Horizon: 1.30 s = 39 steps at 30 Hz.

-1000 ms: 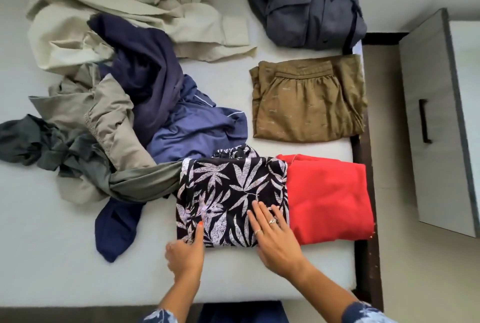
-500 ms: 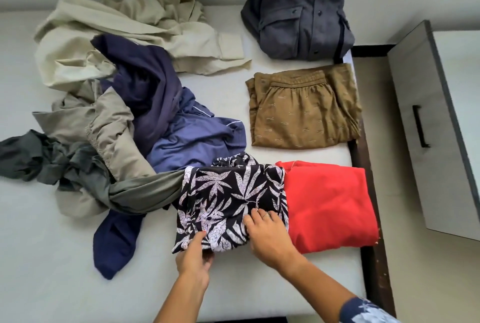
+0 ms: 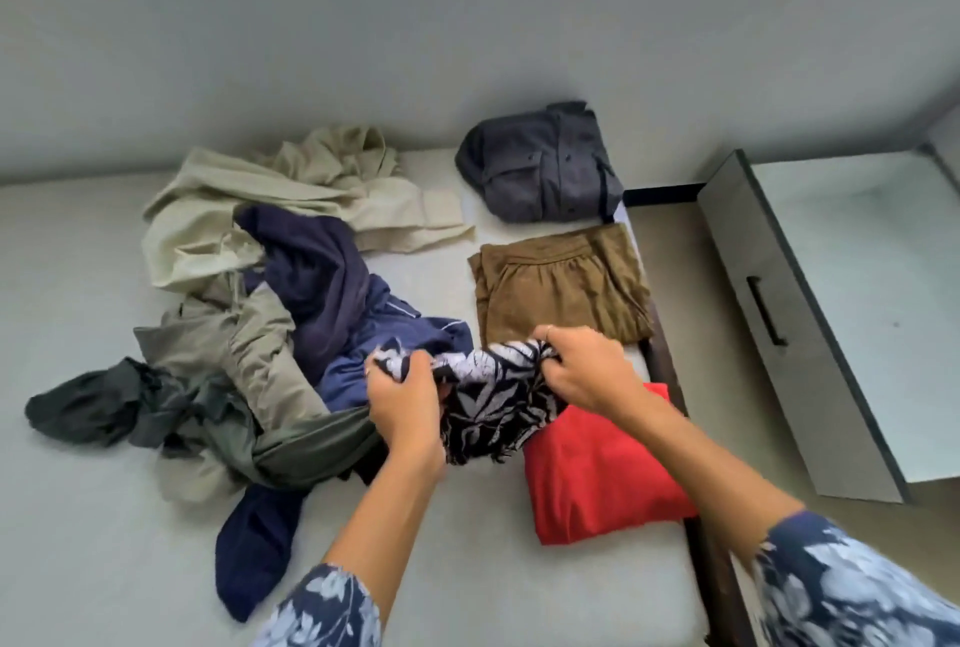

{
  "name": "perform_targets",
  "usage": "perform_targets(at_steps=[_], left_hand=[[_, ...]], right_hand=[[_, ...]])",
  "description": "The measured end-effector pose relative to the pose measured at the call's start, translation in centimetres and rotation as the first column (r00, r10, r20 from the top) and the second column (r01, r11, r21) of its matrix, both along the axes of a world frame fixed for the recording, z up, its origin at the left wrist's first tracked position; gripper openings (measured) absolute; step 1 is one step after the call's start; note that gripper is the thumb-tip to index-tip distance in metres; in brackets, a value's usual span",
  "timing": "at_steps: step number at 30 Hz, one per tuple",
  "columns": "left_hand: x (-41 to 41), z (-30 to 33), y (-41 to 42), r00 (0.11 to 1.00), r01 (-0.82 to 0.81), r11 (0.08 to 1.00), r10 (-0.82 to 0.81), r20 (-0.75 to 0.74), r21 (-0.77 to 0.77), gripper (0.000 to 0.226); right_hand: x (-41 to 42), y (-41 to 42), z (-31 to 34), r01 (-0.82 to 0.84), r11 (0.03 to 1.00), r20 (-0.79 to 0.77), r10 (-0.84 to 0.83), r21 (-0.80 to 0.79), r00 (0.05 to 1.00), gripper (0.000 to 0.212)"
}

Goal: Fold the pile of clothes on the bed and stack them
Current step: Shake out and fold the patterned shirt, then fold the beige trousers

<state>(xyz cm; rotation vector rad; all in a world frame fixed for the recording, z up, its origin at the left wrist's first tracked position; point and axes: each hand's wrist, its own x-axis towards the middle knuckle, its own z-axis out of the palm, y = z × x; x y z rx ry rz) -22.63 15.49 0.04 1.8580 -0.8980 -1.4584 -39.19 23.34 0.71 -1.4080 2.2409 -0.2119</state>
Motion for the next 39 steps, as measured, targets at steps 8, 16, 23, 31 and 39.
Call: perform_targets(at_steps=[8,16,23,31,39], left_hand=[[-10.6,3.1,-6.0,0.957,0.215,0.973,-0.227,-0.18,-0.086,0.048],[-13.0,-5.8,-4.0,0.836,0.544,0.839,-0.541,-0.096,0.011,0.027],[-7.2,-10.5,-4.7,0.72,0.665,0.727,-0.685,0.109,0.171,0.015],[0.3,-7.6,-8.9,0.645,0.7,0.707,-0.686,0.336,0.102,0.02],[11.7,-6.4,-12.4,0.607,0.664,0.734,-0.417,0.677,-0.144,0.028]], right_hand=[[-11.4,-4.5,4.8,0.086,0.96,-0.187,-0.139,-0.266,0.973,0.043],[-17.7,-2.3,-4.9,-0.043,0.994,-0.223,0.02,-0.096,0.975,0.05],[-13.7,0.8,-11.6,-0.027,0.978,-0.1,0.048,0.207,0.994,0.041],[-5.5,-6.6,-9.1,-0.153,0.982,-0.071,0.161,0.112,0.984,0.032],[6.6,-12.0,-8.9,-0.342,0.936,0.022,0.342,0.084,0.94,0.027]])
